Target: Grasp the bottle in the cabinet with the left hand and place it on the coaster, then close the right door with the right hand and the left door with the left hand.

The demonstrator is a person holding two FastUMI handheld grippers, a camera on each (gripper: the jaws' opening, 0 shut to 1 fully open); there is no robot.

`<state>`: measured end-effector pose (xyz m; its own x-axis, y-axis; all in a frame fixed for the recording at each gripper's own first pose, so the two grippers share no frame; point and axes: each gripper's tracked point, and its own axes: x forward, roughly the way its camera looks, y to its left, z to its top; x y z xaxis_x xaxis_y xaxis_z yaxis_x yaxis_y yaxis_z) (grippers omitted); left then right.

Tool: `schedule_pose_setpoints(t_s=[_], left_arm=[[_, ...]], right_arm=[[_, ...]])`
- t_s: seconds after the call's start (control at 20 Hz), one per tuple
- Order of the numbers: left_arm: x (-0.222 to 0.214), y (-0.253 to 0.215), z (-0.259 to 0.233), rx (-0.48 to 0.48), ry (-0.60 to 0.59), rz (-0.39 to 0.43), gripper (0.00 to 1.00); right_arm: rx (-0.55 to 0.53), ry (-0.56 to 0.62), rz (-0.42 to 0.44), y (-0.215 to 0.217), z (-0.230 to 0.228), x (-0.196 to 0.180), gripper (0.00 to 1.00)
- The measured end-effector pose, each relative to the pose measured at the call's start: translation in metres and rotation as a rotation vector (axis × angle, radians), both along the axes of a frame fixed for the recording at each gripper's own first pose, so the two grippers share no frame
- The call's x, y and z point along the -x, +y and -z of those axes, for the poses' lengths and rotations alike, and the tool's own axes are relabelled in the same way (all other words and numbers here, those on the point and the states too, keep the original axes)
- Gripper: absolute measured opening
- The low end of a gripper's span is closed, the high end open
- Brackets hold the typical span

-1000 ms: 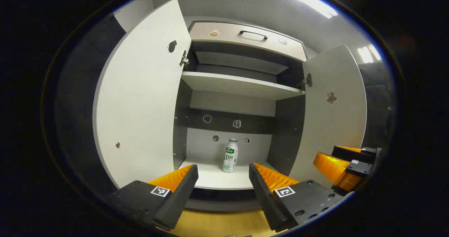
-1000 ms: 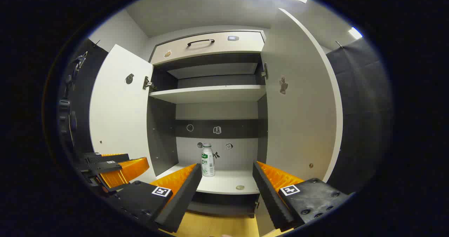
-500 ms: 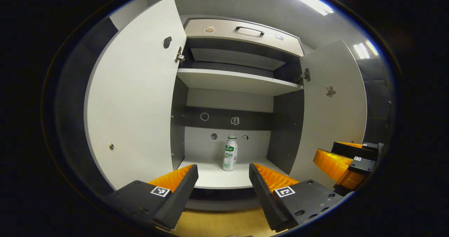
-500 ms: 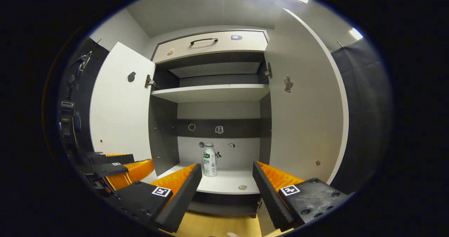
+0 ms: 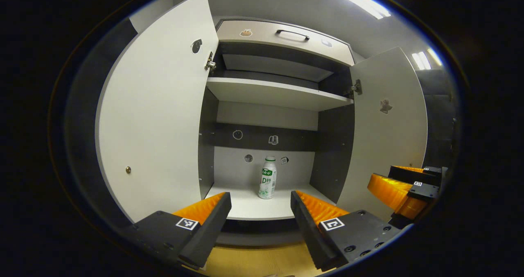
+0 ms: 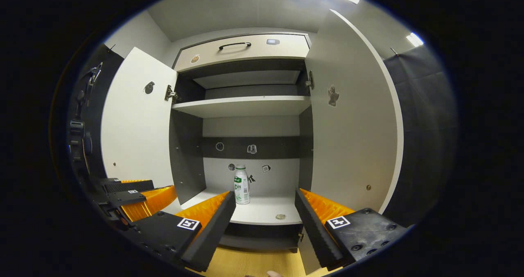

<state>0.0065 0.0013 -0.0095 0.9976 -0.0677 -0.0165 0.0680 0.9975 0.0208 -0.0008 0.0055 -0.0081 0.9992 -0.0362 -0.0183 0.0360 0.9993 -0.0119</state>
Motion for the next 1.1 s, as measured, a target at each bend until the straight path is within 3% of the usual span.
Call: schedule_pose_setpoints(t_s=[0.65, 0.85, 1.1], left_arm=[[-0.004, -0.007, 0.005, 0.011, 0.011, 0.143, 0.94], [-0.024, -0.012, 0.009, 0.009, 0.023, 0.146, 0.94], [-0.072, -0.018, 0.009, 0.015, 0.012, 0.112, 0.94]], right_arm=[[0.035, -0.001, 0.073, 0.015, 0.000, 0.027, 0.96], [0.069, -0.021, 0.071, 0.012, -0.002, 0.014, 0.96], [0.059, -0.032, -0.005, 0.009, 0.002, -0.023, 0.96]])
